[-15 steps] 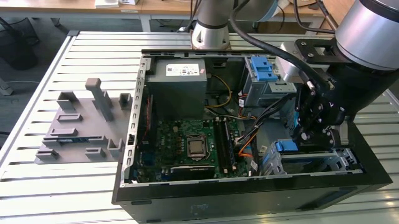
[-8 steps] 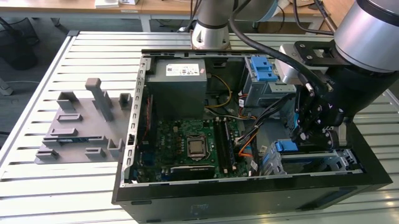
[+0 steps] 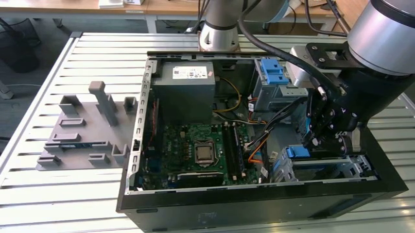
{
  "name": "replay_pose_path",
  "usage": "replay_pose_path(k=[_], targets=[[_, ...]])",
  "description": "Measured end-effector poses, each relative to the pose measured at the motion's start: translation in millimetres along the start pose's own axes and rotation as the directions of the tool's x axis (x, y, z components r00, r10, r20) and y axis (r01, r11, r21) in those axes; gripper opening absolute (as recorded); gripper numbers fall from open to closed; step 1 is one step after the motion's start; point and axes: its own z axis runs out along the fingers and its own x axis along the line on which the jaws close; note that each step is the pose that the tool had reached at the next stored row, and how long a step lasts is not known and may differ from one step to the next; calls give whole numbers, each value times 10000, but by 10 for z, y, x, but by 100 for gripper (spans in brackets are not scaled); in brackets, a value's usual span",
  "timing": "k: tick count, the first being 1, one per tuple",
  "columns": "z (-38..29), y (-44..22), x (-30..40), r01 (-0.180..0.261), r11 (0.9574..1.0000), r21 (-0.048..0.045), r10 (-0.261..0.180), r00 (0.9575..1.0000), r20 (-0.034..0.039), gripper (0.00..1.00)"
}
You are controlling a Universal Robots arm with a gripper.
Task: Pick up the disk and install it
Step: 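Insert the first disk wire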
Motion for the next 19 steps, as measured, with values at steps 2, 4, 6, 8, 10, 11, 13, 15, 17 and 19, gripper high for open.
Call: replay_pose_path(k=[2,4,6,8,10,11,13,15,17,19], targets=[[0,0,0,-1,10000,0,1,10000,0,11],[0,-1,0,-2,10000,0,2,10000,0,11],[2,-22,-1,1,10000,0,-1,10000,1,11],[1,-50,-3,-1,10000,0,1,10000,1,11],[2,-81,-4,-1,10000,0,1,10000,1,11],[2,-101,-5,0,10000,0,0,10000,0,11],[3,-157,-8,0,10000,0,0,10000,0,11],[5,-231,-12,-1,10000,0,1,10000,1,11],[7,-292,-15,1,10000,0,-1,10000,0,11],[10,-342,-19,1,10000,0,-1,10000,1,11]])
